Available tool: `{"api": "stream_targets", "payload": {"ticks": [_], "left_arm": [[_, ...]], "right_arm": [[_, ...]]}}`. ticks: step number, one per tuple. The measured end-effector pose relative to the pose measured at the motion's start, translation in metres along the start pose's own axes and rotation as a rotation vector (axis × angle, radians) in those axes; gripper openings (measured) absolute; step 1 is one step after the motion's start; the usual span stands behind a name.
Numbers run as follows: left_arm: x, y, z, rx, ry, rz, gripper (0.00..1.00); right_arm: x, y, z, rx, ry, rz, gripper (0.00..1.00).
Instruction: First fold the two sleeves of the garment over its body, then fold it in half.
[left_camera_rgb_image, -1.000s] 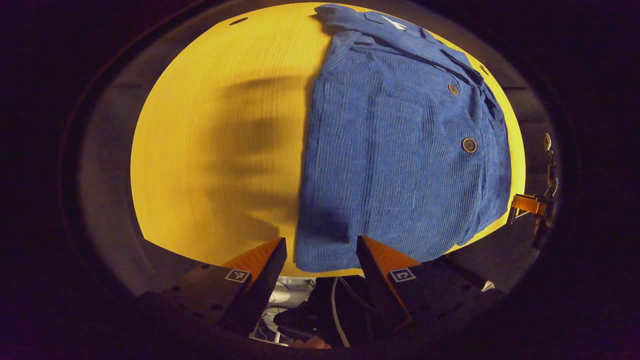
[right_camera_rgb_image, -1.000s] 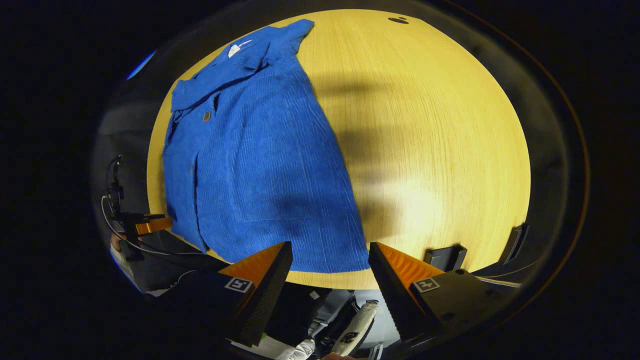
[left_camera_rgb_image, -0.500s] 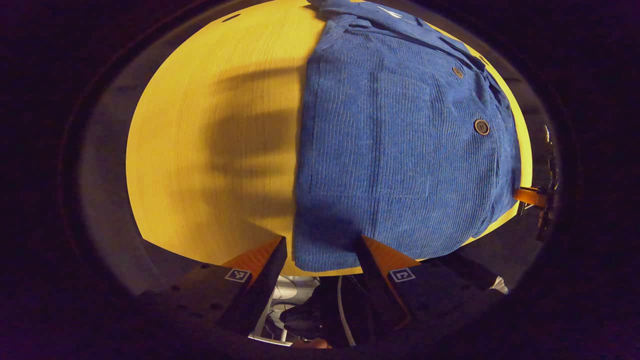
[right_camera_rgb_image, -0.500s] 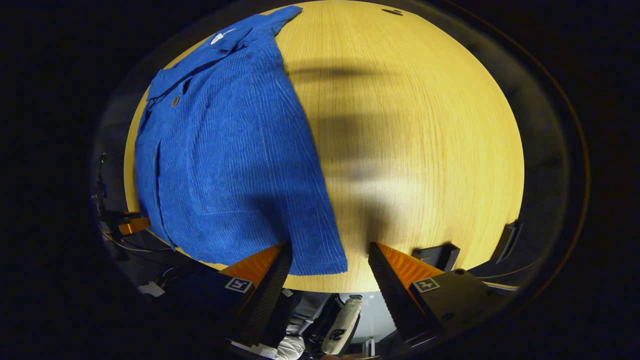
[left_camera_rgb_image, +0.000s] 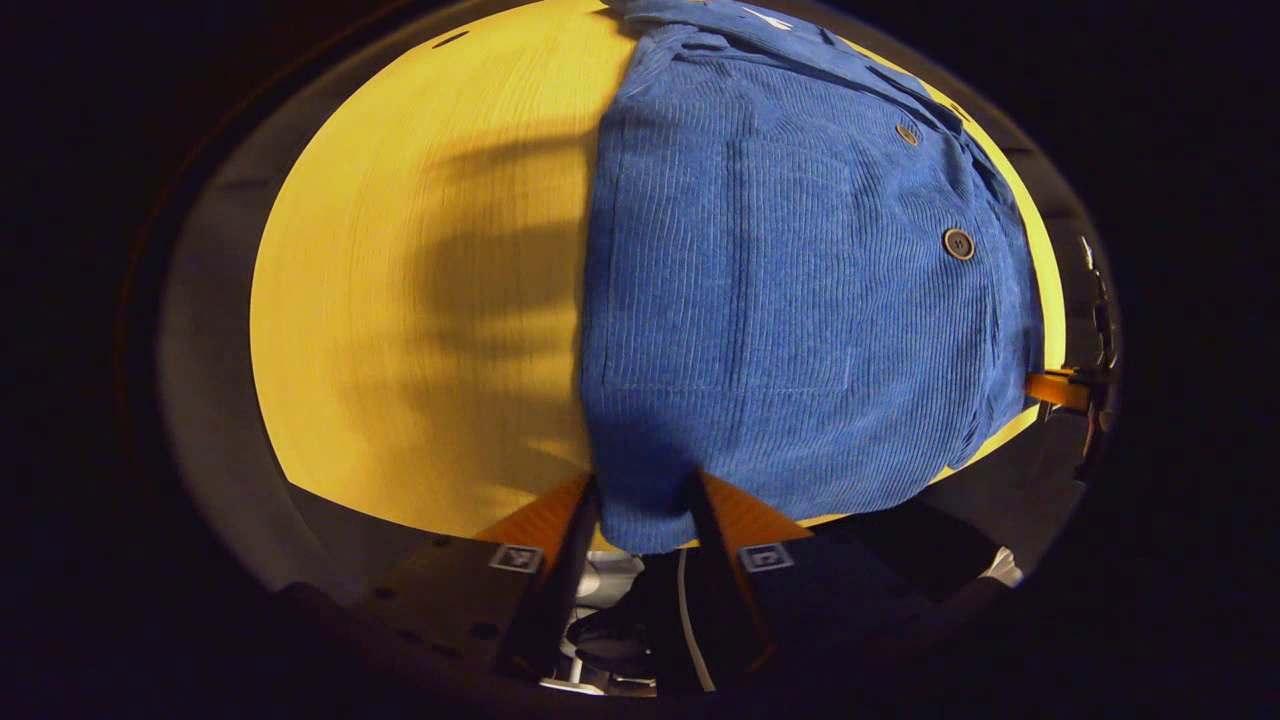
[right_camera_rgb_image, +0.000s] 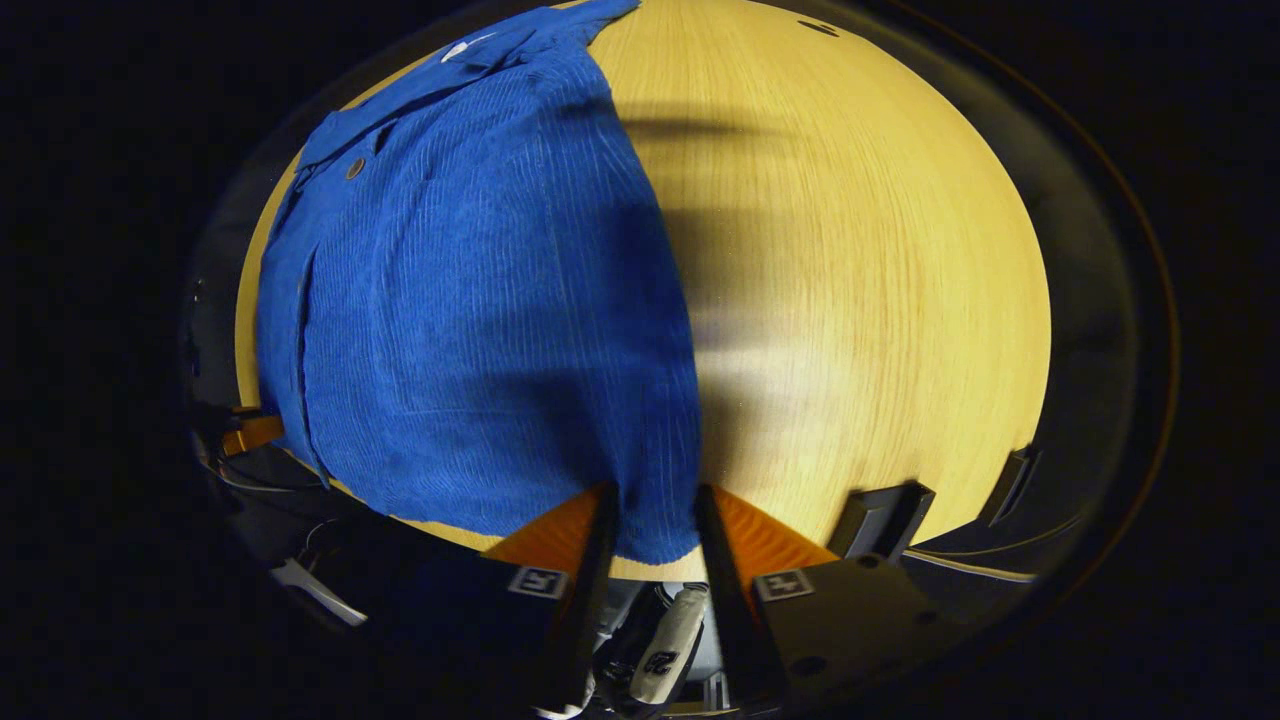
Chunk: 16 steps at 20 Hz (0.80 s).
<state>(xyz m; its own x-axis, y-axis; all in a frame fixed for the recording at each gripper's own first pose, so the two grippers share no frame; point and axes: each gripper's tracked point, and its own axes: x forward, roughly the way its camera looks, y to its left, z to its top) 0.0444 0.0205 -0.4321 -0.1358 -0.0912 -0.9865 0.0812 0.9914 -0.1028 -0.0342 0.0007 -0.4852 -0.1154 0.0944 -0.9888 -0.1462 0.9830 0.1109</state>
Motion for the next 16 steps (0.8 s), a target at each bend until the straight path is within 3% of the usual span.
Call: {"api": "stream_targets", "payload": {"ticks": [1,2,3,4,5,9,16], "left_arm": [[-0.001,-0.008,0.002,-0.011,-0.005,-0.043,0.42],[0.0,-0.008,0.002,-0.021,-0.003,-0.059,0.23],[-0.002,-0.008,0.002,-0.017,-0.005,-0.076,0.04],[-0.005,-0.007,0.003,-0.035,-0.029,-0.096,0.05],[-0.002,-0.008,0.006,-0.052,-0.039,-0.1,0.0],[-0.021,-0.007,0.009,-0.013,-0.093,-0.109,0.0],[-0.102,-0.017,0.04,0.037,-0.269,-0.166,0.0]], "right_arm": [[0.001,0.004,-0.001,0.005,0.006,0.008,0.52],[0.001,0.004,0.002,-0.006,-0.01,0.008,0.1],[0.001,0.003,0.001,-0.014,-0.005,0.011,0.08],[-0.001,0.005,0.003,-0.002,-0.017,0.016,0.05],[-0.002,0.006,0.007,0.007,-0.033,0.024,0.05],[-0.019,0.011,0.018,0.034,-0.092,0.065,0.05],[-0.11,0.027,0.069,0.035,-0.288,0.137,0.05]]}}
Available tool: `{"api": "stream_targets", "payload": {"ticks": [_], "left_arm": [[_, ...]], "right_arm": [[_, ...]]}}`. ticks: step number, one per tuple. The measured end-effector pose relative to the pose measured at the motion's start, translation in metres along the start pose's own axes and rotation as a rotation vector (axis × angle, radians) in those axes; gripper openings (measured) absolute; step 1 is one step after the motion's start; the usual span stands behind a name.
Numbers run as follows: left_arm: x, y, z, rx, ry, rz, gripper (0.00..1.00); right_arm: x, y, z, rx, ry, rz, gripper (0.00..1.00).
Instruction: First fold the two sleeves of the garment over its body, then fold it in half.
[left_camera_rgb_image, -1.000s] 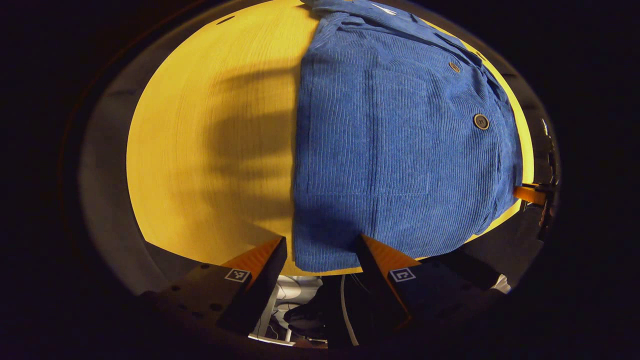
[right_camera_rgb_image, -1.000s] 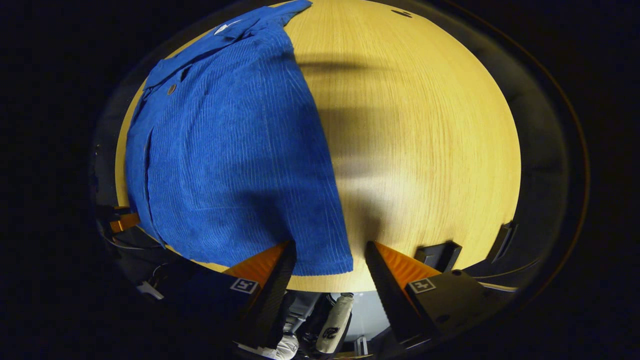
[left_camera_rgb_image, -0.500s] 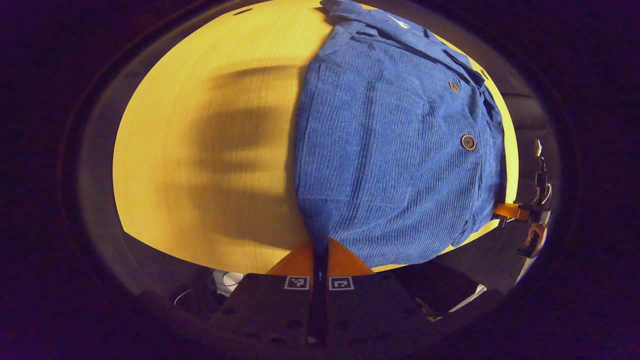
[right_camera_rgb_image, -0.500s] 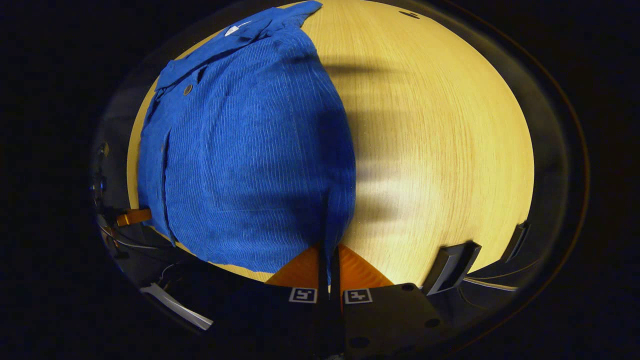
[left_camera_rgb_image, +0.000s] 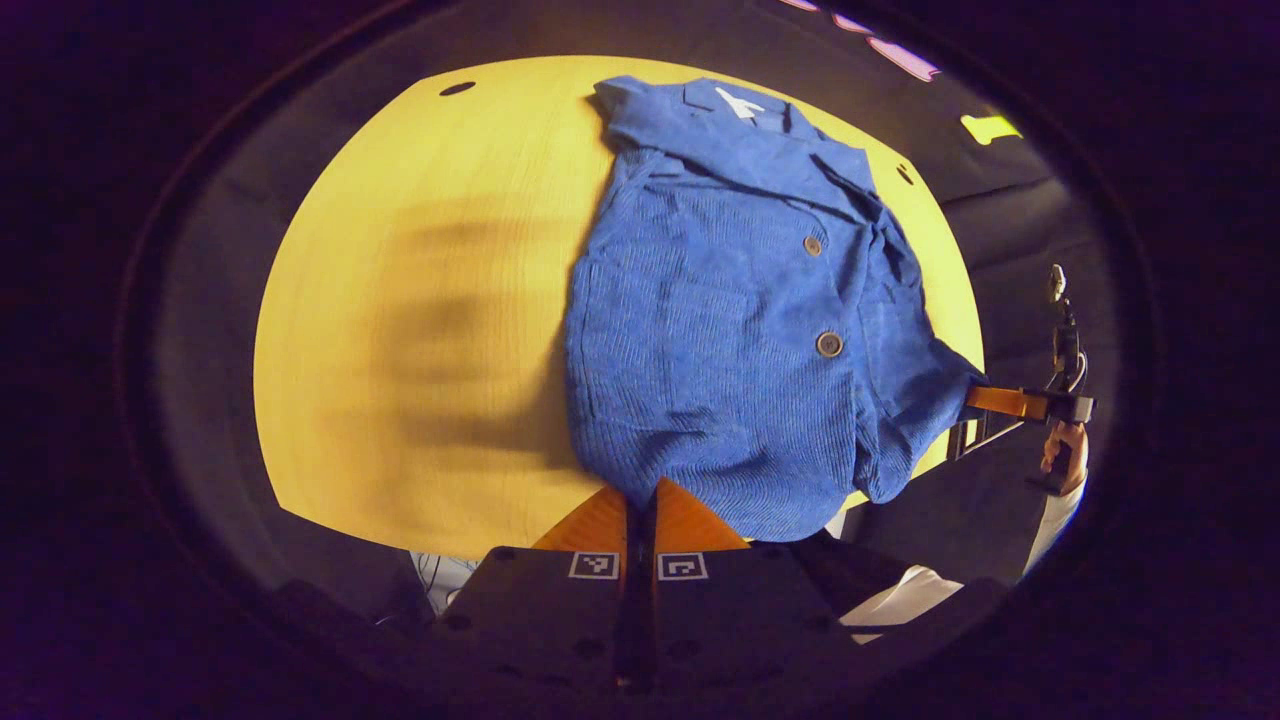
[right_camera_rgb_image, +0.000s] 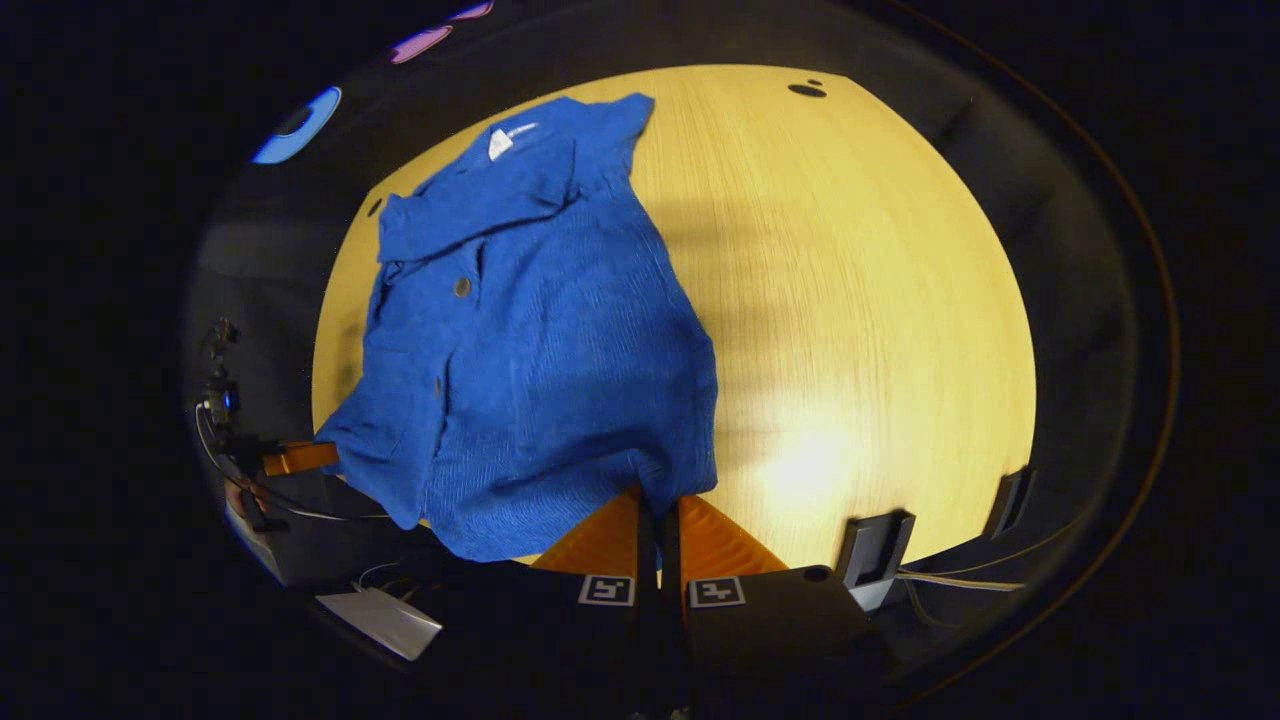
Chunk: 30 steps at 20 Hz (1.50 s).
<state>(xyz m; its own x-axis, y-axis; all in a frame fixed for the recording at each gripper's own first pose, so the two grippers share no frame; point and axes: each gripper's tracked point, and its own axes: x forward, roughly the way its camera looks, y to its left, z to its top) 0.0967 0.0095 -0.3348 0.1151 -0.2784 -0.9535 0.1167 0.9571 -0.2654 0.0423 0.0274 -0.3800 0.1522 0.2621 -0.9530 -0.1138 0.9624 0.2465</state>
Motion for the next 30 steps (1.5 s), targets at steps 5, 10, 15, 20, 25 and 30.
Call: {"api": "stream_targets", "payload": {"ticks": [5,10,15,20,25,30], "left_arm": [[-0.068,-0.005,0.064,0.01,-0.183,-0.019,0.0],[-0.115,-0.008,0.146,0.039,-0.336,0.028,0.0],[-0.138,0.003,0.248,0.068,-0.483,0.122,0.0],[-0.102,0.007,0.356,0.044,-0.49,0.174,0.0],[-0.019,0.02,0.41,0.032,-0.382,0.28,0.0],[0.015,0.041,0.426,0.027,-0.326,0.382,0.0]], "right_arm": [[-0.062,0.018,0.069,-0.045,-0.189,0.02,0.05],[-0.099,0.035,0.159,-0.074,-0.353,0.026,0.05],[-0.112,0.045,0.267,-0.089,-0.51,-0.016,0.05],[-0.049,0.038,0.371,-0.115,-0.541,-0.095,0.05],[0.067,0.019,0.413,-0.1,-0.403,-0.125,0.05],[0.118,0.018,0.427,-0.046,-0.344,-0.074,0.05]]}}
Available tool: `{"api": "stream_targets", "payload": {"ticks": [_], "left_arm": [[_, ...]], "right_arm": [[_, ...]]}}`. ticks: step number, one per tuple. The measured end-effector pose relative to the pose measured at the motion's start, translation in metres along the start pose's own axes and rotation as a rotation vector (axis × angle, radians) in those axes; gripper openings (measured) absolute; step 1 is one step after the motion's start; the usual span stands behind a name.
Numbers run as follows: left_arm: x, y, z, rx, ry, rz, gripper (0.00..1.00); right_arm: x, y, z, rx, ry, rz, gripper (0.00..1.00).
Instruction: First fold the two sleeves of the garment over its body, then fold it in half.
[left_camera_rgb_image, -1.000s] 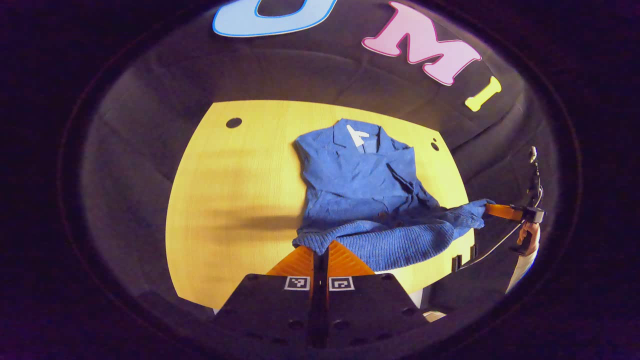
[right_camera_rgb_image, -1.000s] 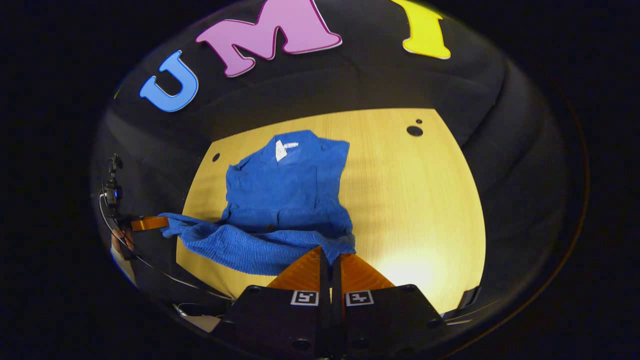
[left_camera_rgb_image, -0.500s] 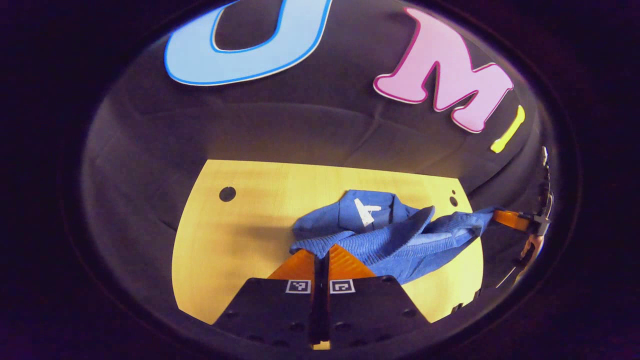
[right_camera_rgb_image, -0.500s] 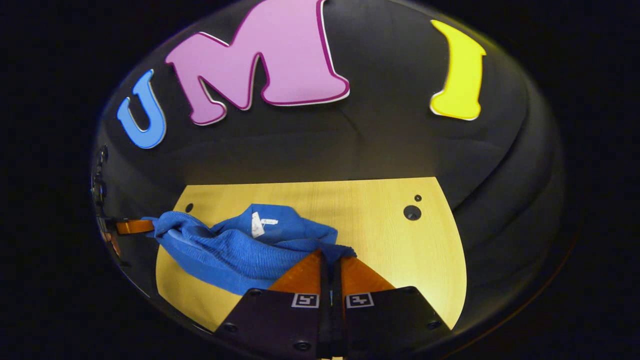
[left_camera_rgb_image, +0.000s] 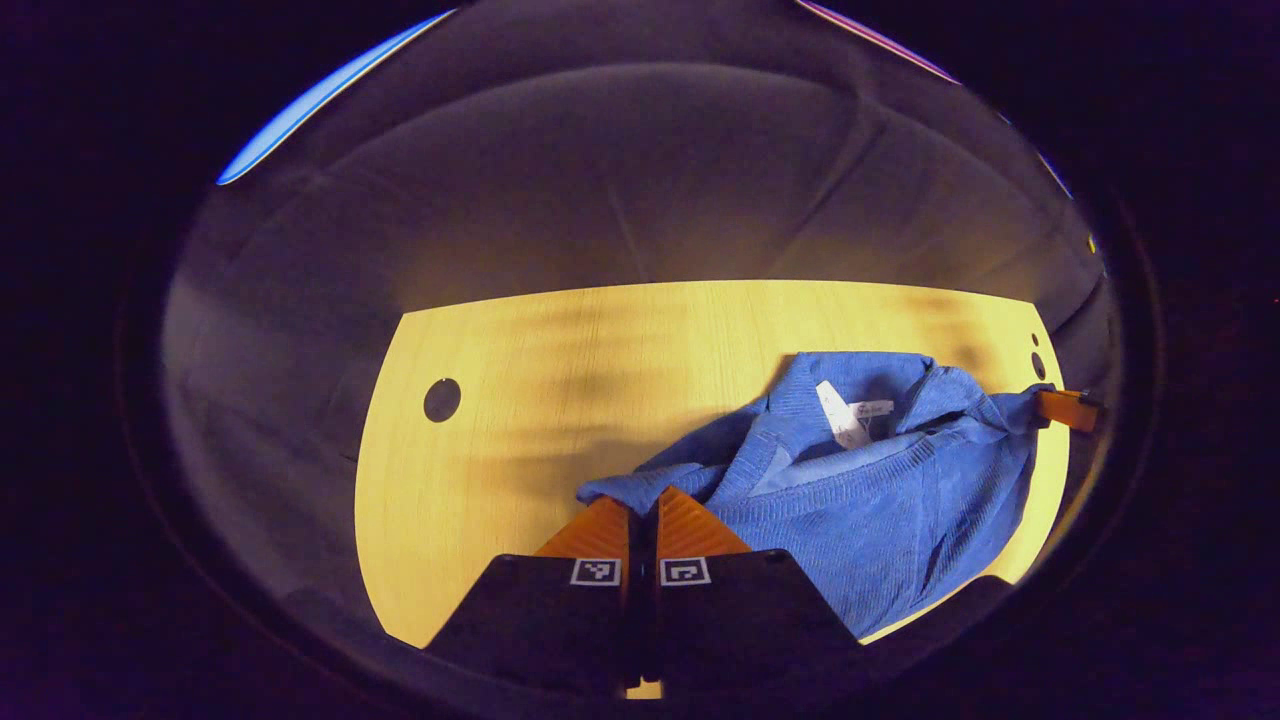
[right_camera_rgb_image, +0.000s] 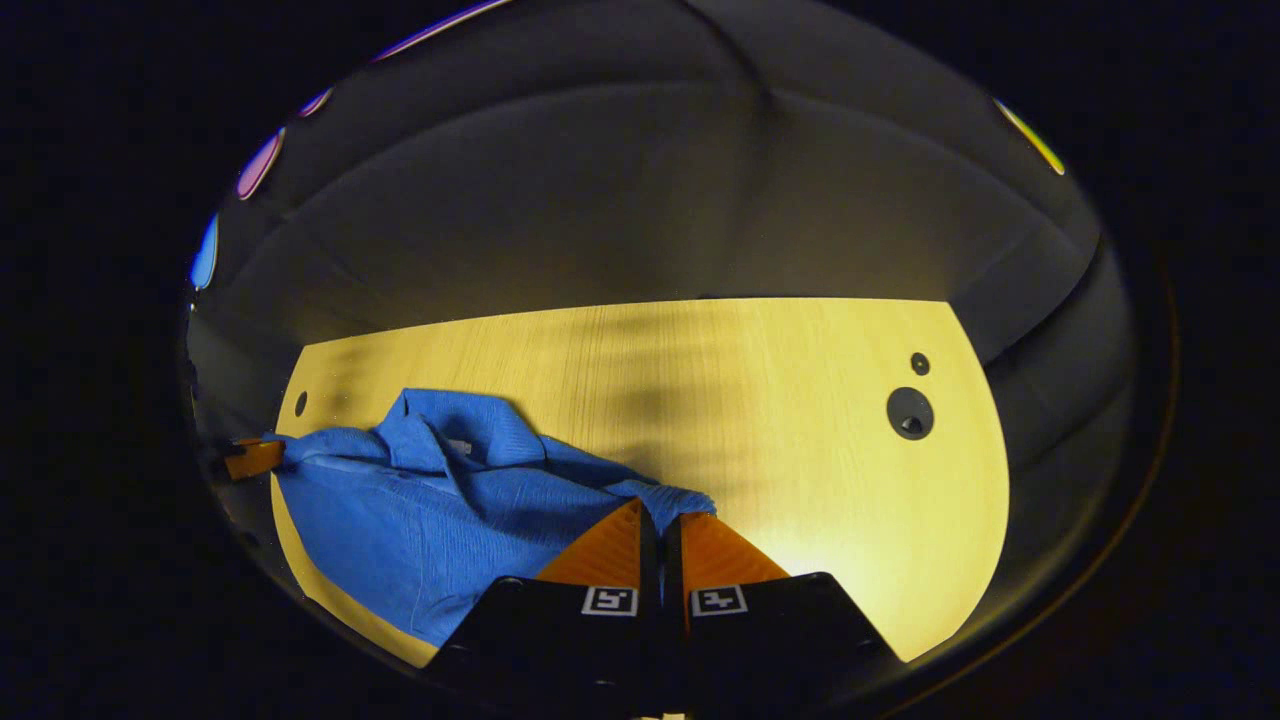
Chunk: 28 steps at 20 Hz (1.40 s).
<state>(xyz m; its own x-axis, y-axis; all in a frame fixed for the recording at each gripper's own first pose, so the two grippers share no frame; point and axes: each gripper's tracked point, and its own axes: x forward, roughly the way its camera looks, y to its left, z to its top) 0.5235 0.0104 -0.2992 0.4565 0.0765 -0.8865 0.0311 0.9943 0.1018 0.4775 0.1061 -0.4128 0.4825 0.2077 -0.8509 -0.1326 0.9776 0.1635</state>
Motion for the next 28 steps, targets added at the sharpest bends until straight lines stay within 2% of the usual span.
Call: {"api": "stream_targets", "payload": {"ticks": [1,2,4,5,6,7,8,9,10,12,14,20,24,28], "left_arm": [[0.006,-0.001,0.0,-0.009,-0.002,-0.009,0.0],[0.01,-0.005,-0.003,-0.017,0.003,-0.034,0.09],[0.012,0.002,-0.001,-0.048,-0.019,-0.011,0.48],[0.009,0.001,0.002,-0.069,-0.038,-0.015,0.62],[0.006,0.001,0.004,-0.085,-0.06,-0.015,0.69],[0.003,-0.001,0.008,-0.093,-0.086,-0.023,0.72],[-0.001,0.004,0.01,-0.089,-0.11,-0.004,0.74],[-0.007,0.014,0.015,-0.078,-0.14,0.053,0.77],[-0.009,0.019,0.023,-0.068,-0.194,0.078,0.85],[-0.024,0.009,0.037,-0.069,-0.306,0.042,0.84],[-0.045,0.004,0.041,-0.063,-0.36,0.031,0.84],[-0.13,-0.02,0.03,-0.018,-0.547,-0.009,0.85],[-0.22,-0.03,-0.008,0.009,-0.703,-0.038,0.85],[-0.313,-0.03,-0.078,0.014,-0.831,-0.048,0.84]], "right_arm": [[0.005,0.001,0.002,0.027,0.004,0.014,0.05],[0.007,0.002,0.005,0.054,0.003,0.031,0.1],[0.01,0.002,0.012,0.09,-0.005,0.054,0.13],[0.009,0.003,0.014,0.097,-0.01,0.071,0.16],[0.011,0.004,0.016,0.099,-0.017,0.085,0.33],[0.008,0.009,0.017,0.097,-0.025,0.106,0.49],[0.003,0.014,0.019,0.086,-0.037,0.121,0.66],[0.0,0.017,0.022,0.065,-0.059,0.127,0.83],[-0.009,0.017,0.027,0.039,-0.093,0.126,0.99],[-0.025,0.022,0.04,0.002,-0.164,0.133,0.98],[-0.048,0.024,0.051,-0.025,-0.231,0.122,0.98],[-0.171,0.055,0.054,-0.191,-0.467,0.09,0.99],[-0.278,0.092,0.023,-0.217,-0.625,0.096,0.99],[-0.387,0.112,-0.026,-0.222,-0.757,0.084,0.99]]}}
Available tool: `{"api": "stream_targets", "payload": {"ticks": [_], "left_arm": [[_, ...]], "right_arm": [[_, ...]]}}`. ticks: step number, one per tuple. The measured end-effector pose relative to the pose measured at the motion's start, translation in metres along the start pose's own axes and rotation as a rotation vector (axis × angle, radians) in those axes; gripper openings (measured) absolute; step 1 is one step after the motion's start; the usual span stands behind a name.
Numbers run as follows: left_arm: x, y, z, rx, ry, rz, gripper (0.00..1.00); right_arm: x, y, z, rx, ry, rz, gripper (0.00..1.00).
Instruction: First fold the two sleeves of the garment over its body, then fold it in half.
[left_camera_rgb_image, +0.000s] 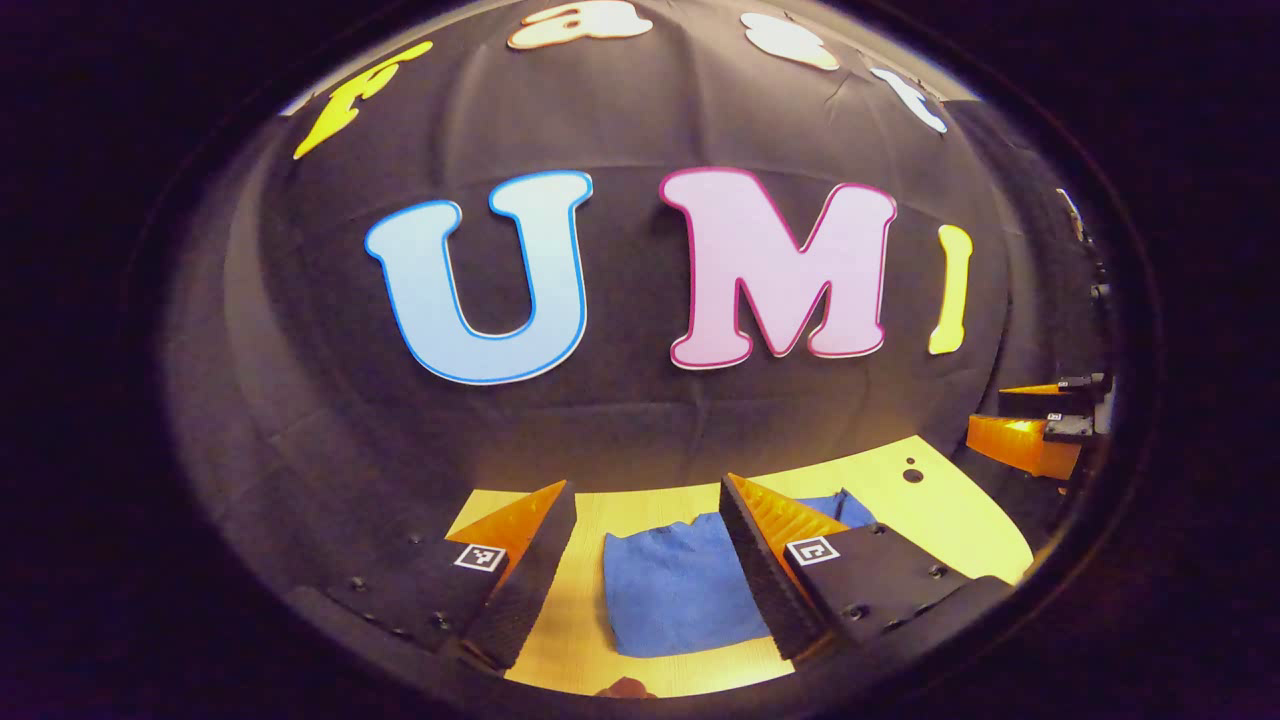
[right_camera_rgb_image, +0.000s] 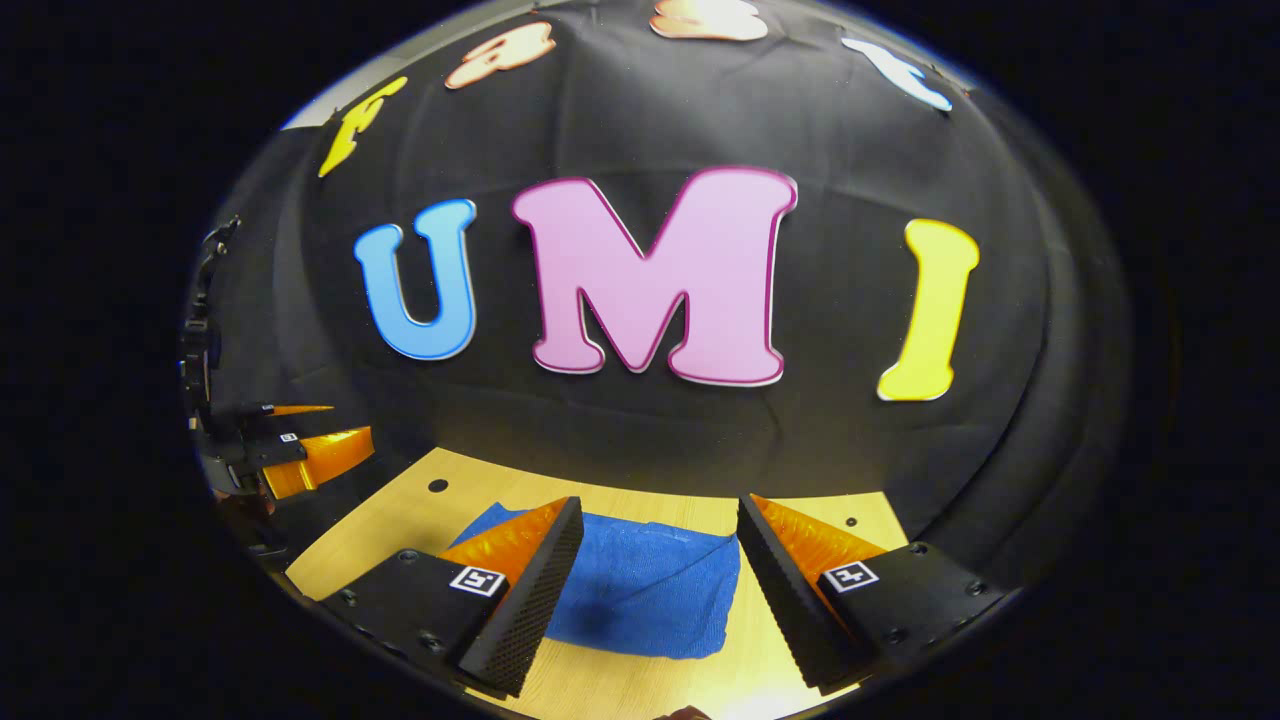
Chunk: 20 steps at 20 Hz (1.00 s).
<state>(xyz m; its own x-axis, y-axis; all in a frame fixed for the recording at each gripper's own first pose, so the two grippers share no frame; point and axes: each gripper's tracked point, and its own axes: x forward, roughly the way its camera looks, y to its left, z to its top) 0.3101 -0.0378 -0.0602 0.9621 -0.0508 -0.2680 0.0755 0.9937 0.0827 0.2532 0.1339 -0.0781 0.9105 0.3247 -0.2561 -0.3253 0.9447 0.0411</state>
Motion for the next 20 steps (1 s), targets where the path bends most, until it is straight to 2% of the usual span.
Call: {"api": "stream_targets", "payload": {"ticks": [4,5,6,9,10,12,14,16,17,18,20], "left_arm": [[-0.106,-0.009,-0.006,-0.027,-0.139,-0.016,0.83],[-0.13,-0.015,-0.02,-0.041,-0.148,-0.034,0.78],[-0.149,-0.021,-0.035,-0.054,-0.144,-0.045,0.82],[-0.193,-0.028,-0.065,-0.055,-0.134,-0.049,0.82],[-0.203,-0.032,-0.07,-0.039,-0.143,-0.046,0.78],[-0.223,-0.044,-0.075,-0.007,-0.16,-0.054,0.82],[-0.244,-0.064,-0.071,0.002,-0.19,-0.084,0.82],[-0.264,-0.075,-0.064,0.01,-0.23,-0.096,0.82],[-0.272,-0.078,-0.057,0.024,-0.253,-0.091,0.77],[-0.28,-0.08,-0.051,0.042,-0.271,-0.086,0.77],[-0.293,-0.081,-0.039,0.054,-0.308,-0.076,0.84]], "right_arm": [[-0.108,0.023,0.013,0.0,-0.108,-0.019,0.98],[-0.132,0.026,0.007,-0.002,-0.12,-0.026,0.97],[-0.154,0.029,0.001,-0.004,-0.125,-0.034,0.98],[-0.214,0.037,-0.022,-0.001,-0.129,-0.05,0.97],[-0.228,0.034,-0.03,-0.022,-0.131,-0.067,0.97],[-0.253,0.033,-0.048,-0.049,-0.117,-0.095,0.98],[-0.266,0.04,-0.065,-0.054,-0.106,-0.092,0.98],[-0.276,0.044,-0.068,-0.046,-0.104,-0.086,0.97],[-0.28,0.044,-0.068,-0.04,-0.104,-0.084,0.96],[-0.282,0.044,-0.067,-0.035,-0.107,-0.079,0.96],[-0.283,0.042,-0.059,-0.034,-0.121,-0.07,0.96]]}}
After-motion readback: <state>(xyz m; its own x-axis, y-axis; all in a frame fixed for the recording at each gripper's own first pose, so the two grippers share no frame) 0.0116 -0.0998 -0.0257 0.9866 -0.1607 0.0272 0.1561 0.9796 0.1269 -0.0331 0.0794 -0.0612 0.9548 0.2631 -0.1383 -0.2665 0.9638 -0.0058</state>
